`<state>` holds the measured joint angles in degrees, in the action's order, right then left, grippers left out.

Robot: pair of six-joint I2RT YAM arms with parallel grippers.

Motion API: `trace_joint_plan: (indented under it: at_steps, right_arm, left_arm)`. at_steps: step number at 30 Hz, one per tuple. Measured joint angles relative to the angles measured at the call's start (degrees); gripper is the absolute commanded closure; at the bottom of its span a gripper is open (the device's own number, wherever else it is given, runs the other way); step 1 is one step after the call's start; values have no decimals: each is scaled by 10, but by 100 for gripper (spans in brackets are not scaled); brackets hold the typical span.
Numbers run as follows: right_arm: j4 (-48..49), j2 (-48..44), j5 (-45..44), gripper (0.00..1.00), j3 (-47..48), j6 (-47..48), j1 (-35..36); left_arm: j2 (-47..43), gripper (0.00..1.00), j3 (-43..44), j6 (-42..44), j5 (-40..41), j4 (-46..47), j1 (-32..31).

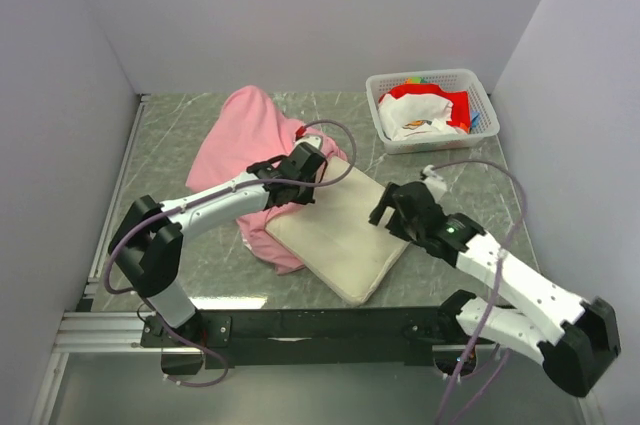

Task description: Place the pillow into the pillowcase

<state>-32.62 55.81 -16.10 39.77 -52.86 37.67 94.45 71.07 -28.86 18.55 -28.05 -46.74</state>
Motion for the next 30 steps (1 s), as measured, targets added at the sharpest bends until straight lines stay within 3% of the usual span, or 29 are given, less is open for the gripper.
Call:
trace_joint_plan:
  at_steps: [5, 8, 12, 23, 24, 25, 26, 27, 30]
  right_arm:
    - [-28, -129, -21, 0, -48, -7, -46]
    - [-15, -187, 18, 0, -123, -19, -57]
    - [66, -196, 103, 0, -229, -40, -65]
    - [361, -222, 208, 2, -371, -155, -70]
    - [374, -223, 209, 8, -374, -161, -70]
    - [393, -222, 212, 37, -376, -168, -70]
    - [404, -222, 215, 60, -376, -169, -70]
    - [414, -221, 216, 96, -376, -163, -70]
    - [405, -215, 218, 100, -357, -143, -70]
  left_arm:
    - [0, 99, -15, -19, -49, 16, 33]
    - [0, 99, -15, -23, -69, 27, 33]
    - [0, 99, -13, -23, -86, 29, 32]
    - [0, 99, -4, -23, -117, 20, 30]
    - [0, 99, 2, -23, -118, 16, 28]
    - [0, 99, 12, -23, -118, 7, 26]
    - [0, 99, 24, -22, -118, 0, 22]
    - [0, 99, 36, -21, -118, -7, 19]
    - [0, 99, 94, -16, -111, -46, 7]
